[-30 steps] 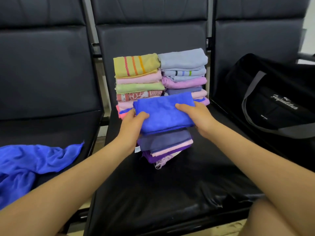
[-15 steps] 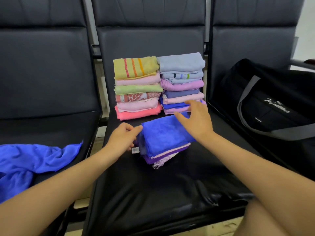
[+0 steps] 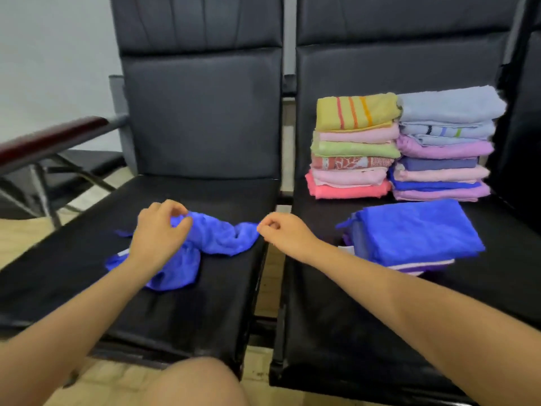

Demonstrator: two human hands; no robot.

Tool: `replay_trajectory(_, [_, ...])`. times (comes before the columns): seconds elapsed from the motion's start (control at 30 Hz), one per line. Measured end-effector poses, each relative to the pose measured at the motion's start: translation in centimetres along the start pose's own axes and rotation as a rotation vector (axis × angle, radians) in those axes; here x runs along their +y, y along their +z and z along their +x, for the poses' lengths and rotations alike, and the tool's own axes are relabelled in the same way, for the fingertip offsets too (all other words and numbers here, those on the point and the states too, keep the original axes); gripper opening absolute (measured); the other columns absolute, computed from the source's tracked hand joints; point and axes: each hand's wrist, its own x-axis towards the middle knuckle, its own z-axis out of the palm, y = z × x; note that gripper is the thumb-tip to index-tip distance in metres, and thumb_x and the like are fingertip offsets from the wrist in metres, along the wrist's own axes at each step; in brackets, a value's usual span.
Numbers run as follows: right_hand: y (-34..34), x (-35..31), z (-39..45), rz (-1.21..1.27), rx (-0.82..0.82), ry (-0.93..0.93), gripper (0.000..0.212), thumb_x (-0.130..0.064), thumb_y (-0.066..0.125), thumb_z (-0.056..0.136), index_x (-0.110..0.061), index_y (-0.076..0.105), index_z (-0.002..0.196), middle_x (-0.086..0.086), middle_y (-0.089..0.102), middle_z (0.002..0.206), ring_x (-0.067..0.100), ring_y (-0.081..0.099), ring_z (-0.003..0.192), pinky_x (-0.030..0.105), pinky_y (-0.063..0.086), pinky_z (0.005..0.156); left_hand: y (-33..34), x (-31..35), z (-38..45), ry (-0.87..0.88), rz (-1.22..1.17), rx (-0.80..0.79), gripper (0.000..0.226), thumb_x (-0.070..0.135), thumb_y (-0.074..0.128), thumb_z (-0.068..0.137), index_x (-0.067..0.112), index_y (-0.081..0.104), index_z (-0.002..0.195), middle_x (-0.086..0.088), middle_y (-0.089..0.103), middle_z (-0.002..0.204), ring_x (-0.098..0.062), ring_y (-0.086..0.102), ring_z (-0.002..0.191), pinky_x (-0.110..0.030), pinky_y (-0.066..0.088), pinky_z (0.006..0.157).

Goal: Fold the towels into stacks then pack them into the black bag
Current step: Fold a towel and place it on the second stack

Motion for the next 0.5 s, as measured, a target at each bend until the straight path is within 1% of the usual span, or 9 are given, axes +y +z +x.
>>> replay_trajectory(0.07, [3.0,-1.8,2.2,-0.100,0.023,-0.012,0.027,-0.039,0.061,0.089,-0.019,0.065,0.106,-0.004,0.061,0.095,0.014,0.056,0.100,0.027,0.044,0.083,-1.1,-4.2,-0.4,-0.081,0.093,0.010,0.020,0.023,0.067,0.084,0.015,0.065,0.102,-0.013,0.064,0.105,-0.035,0.054,0.106,-0.042,0.039,0.095])
replay_trajectory(0.13, [5.5,-3.4,3.7,-0.272,0.005,-0.012,0.060,-0.055,0.058,0.086,-0.017,0.050,0.133,0.004,0.051,0.127,0.021,0.041,0.125,0.036,0.041,0.100,-1.3,-7.6,-1.2,-0.180,0.128,-0.043,0.033,0.033,0.068,0.084,0.014,0.064,0.111,-0.016,0.064,0.112,-0.037,0.053,0.111,-0.044,0.038,0.099])
replay_trajectory(0.2, [7.5,-4.4,4.7,-0.436,-0.020,0.013,0.081,-0.063,0.054,0.085,-0.014,0.032,0.146,0.009,0.039,0.143,0.027,0.031,0.134,0.042,0.033,0.106,-0.9,-9.2,-2.4,-0.295,0.108,-0.107,0.051,0.043,0.067,0.084,0.011,0.059,0.123,-0.016,0.062,0.121,-0.036,0.053,0.117,-0.043,0.039,0.101])
replay_trajectory(0.23, [8.1,-4.5,5.0,-0.489,-0.023,0.057,0.083,-0.064,0.052,0.086,-0.012,0.030,0.147,0.011,0.038,0.144,0.029,0.030,0.135,0.042,0.031,0.107,-0.5,-9.6,-2.9,-0.340,0.102,-0.121,0.058,0.049,0.065,0.084,0.011,0.056,0.128,-0.012,0.061,0.124,-0.033,0.053,0.119,-0.043,0.041,0.100])
replay_trajectory(0.3, [8.9,-4.1,5.6,-0.603,-0.040,0.112,0.068,-0.058,0.049,0.090,-0.010,0.043,0.137,0.011,0.046,0.138,0.028,0.038,0.129,0.039,0.030,0.106,0.1,-9.6,-3.4,-0.352,0.145,-0.123,0.059,0.058,0.061,0.082,0.018,0.056,0.125,-0.002,0.063,0.119,-0.030,0.056,0.116,-0.041,0.046,0.094])
replay_trajectory(0.37, [8.7,-3.7,5.8,-0.617,-0.093,0.095,0.030,-0.045,0.050,0.093,-0.017,0.061,0.100,0.007,0.061,0.109,0.026,0.053,0.105,0.035,0.037,0.096,0.4,-9.3,-3.1,-0.346,0.153,-0.147,0.049,0.062,0.057,0.082,0.022,0.057,0.109,0.005,0.063,0.103,-0.026,0.059,0.109,-0.037,0.046,0.087])
replay_trajectory(0.4, [8.3,-3.7,5.8,-0.493,-0.126,0.093,0.024,-0.039,0.052,0.092,-0.019,0.057,0.078,0.003,0.061,0.088,0.023,0.054,0.087,0.032,0.041,0.086,0.3,-9.1,-2.7,-0.361,0.123,-0.173,0.045,0.062,0.055,0.083,0.024,0.055,0.106,0.008,0.060,0.097,-0.024,0.059,0.106,-0.035,0.044,0.084])
replay_trajectory(0.43, [7.8,-4.0,5.9,-0.281,-0.151,0.103,0.030,-0.034,0.055,0.092,-0.019,0.050,0.066,0.000,0.055,0.073,0.020,0.051,0.073,0.029,0.042,0.073,0.1,-9.2,-2.3,-0.379,0.081,-0.200,0.045,0.062,0.053,0.085,0.024,0.056,0.109,0.010,0.058,0.094,-0.022,0.059,0.104,-0.033,0.042,0.083])
replay_trajectory(0.5, [6.1,-5.6,6.1,0.179,-0.073,0.100,0.026,-0.026,0.058,0.093,-0.014,0.059,0.070,0.003,0.058,0.071,0.016,0.051,0.068,0.030,0.043,0.064,-0.1,-9.3,-1.6,-0.377,0.030,-0.238,0.042,0.060,0.050,0.088,0.024,0.061,0.107,0.008,0.061,0.093,-0.019,0.060,0.096,-0.032,0.043,0.082])
